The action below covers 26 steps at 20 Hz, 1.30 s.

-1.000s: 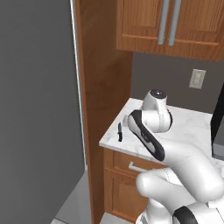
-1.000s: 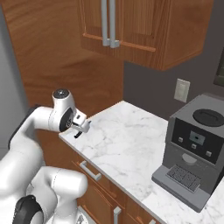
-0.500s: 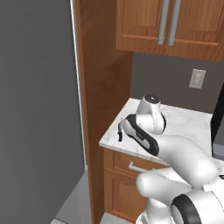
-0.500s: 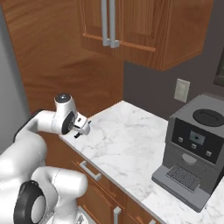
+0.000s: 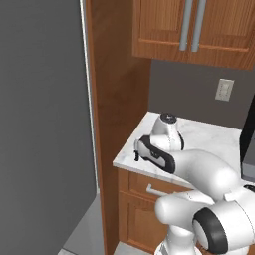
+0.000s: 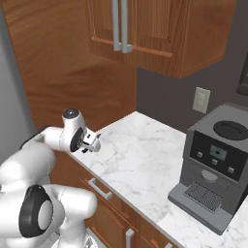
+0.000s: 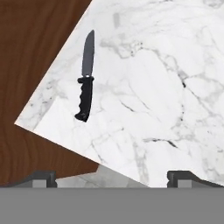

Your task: Retrieve the butter from the fridge and place it on a plate on the dining table. Then retrieve the butter knife by the fridge and place it near the plate.

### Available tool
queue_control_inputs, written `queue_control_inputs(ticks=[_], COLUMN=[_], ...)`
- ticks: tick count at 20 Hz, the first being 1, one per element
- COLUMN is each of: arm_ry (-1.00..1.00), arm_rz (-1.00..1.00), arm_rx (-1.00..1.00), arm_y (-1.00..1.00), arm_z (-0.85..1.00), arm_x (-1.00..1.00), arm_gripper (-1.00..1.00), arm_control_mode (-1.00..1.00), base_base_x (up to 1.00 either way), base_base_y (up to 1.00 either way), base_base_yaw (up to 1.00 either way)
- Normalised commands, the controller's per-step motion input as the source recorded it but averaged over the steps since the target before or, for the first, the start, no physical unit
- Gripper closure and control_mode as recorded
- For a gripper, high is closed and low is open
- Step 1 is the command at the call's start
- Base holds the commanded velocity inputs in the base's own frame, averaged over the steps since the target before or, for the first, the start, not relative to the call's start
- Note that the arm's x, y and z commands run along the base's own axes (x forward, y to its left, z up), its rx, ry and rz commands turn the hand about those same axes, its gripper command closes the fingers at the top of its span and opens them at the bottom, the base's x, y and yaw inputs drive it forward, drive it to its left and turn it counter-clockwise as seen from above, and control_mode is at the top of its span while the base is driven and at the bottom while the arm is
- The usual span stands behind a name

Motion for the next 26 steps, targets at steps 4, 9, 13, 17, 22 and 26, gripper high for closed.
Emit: queue_control_inputs(ticks=[4, 9, 13, 17, 22, 26], arm_ry=[0.00, 0.00, 0.00, 0.00, 0.00, 0.00], arm_rz=[0.00, 0.00, 0.00, 0.00, 0.00, 0.00], arm_rx=[0.00, 0.00, 0.00, 0.00, 0.00, 0.00], arm_y=[0.08, 0.03, 0.00, 0.00, 0.00, 0.00], arm_z=[-0.13, -0.11, -0.14, -0.25, -0.24, -0.23], arm_x=[0.22, 0.24, 0.26, 0.22, 0.21, 0.21], arm_gripper=[-1.00, -1.00, -1.00, -1.00, -1.00, -1.00], arm_control_mode=[-1.00, -1.00, -1.00, -1.00, -1.00, -1.00], base_base_x=[0.00, 0.00, 0.00, 0.00, 0.00, 0.00], base_base_y=[0.00, 0.00, 0.00, 0.00, 0.00, 0.00], base_base_yaw=[0.00, 0.00, 0.00, 0.00, 0.00, 0.00])
